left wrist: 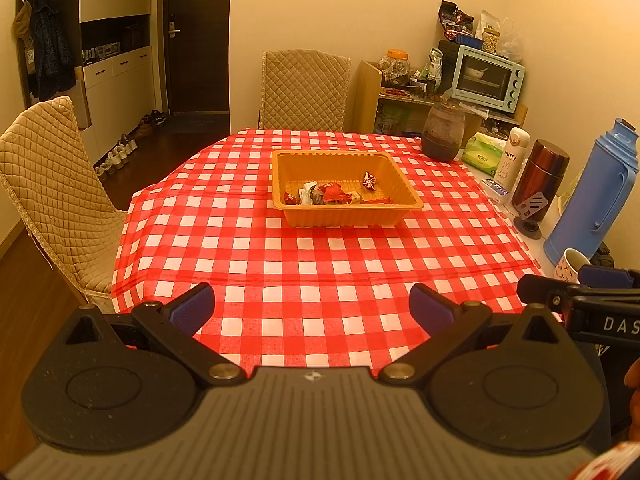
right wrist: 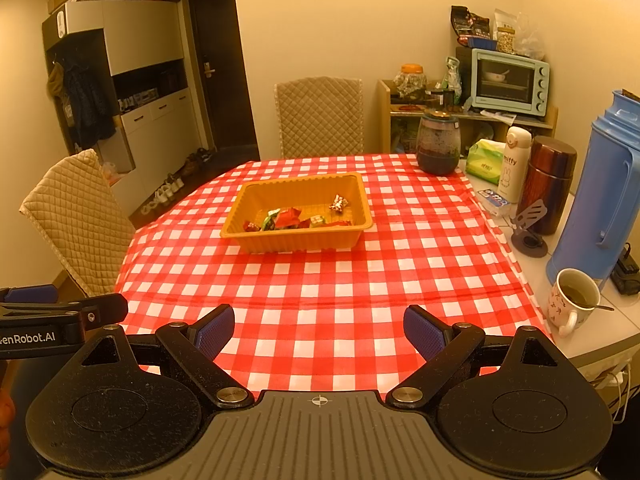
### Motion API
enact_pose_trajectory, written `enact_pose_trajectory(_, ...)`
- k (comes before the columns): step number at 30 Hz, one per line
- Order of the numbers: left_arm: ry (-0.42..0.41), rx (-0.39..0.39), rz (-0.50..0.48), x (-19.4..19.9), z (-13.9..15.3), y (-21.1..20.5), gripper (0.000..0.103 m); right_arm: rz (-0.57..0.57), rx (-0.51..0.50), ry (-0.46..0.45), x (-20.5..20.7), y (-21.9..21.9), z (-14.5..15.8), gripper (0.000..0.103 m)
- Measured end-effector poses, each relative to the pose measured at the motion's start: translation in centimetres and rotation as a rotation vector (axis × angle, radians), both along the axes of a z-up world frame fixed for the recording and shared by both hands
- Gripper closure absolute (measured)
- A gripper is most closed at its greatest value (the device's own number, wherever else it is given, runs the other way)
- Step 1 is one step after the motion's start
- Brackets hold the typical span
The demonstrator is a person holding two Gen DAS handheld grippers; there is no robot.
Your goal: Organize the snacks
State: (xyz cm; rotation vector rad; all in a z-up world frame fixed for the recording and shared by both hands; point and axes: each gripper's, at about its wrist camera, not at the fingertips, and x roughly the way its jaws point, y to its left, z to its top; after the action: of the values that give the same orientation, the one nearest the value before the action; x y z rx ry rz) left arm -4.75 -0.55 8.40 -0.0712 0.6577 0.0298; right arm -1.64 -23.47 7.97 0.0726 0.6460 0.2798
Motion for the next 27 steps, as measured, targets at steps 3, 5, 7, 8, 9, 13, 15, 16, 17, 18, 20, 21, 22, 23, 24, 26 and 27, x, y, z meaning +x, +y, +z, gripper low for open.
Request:
enact_pose_trajectory(3, 0.001, 0.000, 0.000, 0.01, -0.01, 0.01, 0.000, 0.000, 0.000, 0.000, 0.02, -0.01, -0.01, 0.012)
enact_pose_trajectory(5, 0.001, -0.001, 0.000, -0.01, -0.05, -0.09, 0.000, 0.000, 0.001, 0.000, 0.02, -0.01, -0.02, 0.012)
enact_pose_trajectory(7, 0.000, 0.001, -0.001, -0.02, -0.05, -0.08, 0.000, 0.000, 0.001, 0.001, 0.02, -0.02, -0.02, 0.012)
enact_pose_trajectory(8, 0.000, 0.000, 0.000, 0.03, 0.00, 0.01, 0.000, 0.001, 0.000, 0.000, 0.02, -0.02, -0.01, 0.012)
enact_pose_trajectory(9, 0.001, -0.001, 0.000, 0.00, -0.04, -0.07, 0.000, 0.001, 0.000, 0.000, 0.04, -0.01, -0.02, 0.012)
enact_pose_trajectory(13, 0.000, -0.001, -0.001, -0.02, -0.03, -0.05, 0.000, 0.000, 0.000, 0.000, 0.03, -0.03, -0.03, 0.012)
enact_pose_trajectory(15, 0.001, -0.001, 0.000, 0.03, 0.01, 0.01, 0.000, 0.000, 0.002, 0.000, 0.05, -0.03, -0.05, 0.012)
enact_pose_trajectory(16, 0.001, -0.001, 0.000, 0.00, -0.03, -0.06, 0.000, 0.000, 0.002, 0.000, 0.06, -0.01, -0.06, 0.012)
enact_pose_trajectory(17, 0.000, -0.001, 0.001, 0.01, -0.01, 0.01, 0.000, 0.001, 0.001, 0.000, 0.04, -0.02, -0.05, 0.012)
enact_pose_trajectory(18, 0.001, -0.001, 0.000, 0.04, 0.01, 0.07, 0.000, 0.001, 0.000, 0.000, 0.05, -0.03, -0.05, 0.012)
enact_pose_trajectory(20, 0.000, -0.001, 0.000, 0.03, -0.01, 0.05, 0.000, 0.001, 0.000, 0.000, 0.12, 0.02, -0.05, 0.012)
enact_pose_trajectory(21, 0.001, -0.001, 0.000, 0.05, 0.01, 0.12, 0.000, 0.001, 0.001, 0.001, 0.11, 0.02, -0.05, 0.012)
enact_pose_trajectory(22, 0.001, -0.001, 0.001, 0.05, 0.00, 0.14, 0.000, 0.001, 0.001, 0.001, 0.16, 0.03, -0.07, 0.012)
enact_pose_trajectory(23, 0.001, -0.003, 0.001, 0.02, -0.03, 0.07, 0.000, 0.001, 0.000, 0.000, 0.12, 0.02, -0.07, 0.012)
enact_pose_trajectory(24, 0.001, -0.002, 0.001, 0.06, 0.00, 0.17, 0.000, 0.000, 0.000, 0.000, 0.14, 0.03, -0.09, 0.012)
enact_pose_trajectory(26, 0.001, -0.001, 0.000, 0.04, -0.04, 0.11, 0.000, 0.001, 0.001, 0.002, 0.16, 0.05, -0.08, 0.012)
enact_pose_trajectory(27, 0.002, -0.002, 0.000, 0.08, 0.00, 0.24, 0.000, 0.001, 0.001, 0.002, 0.21, 0.10, -0.08, 0.012)
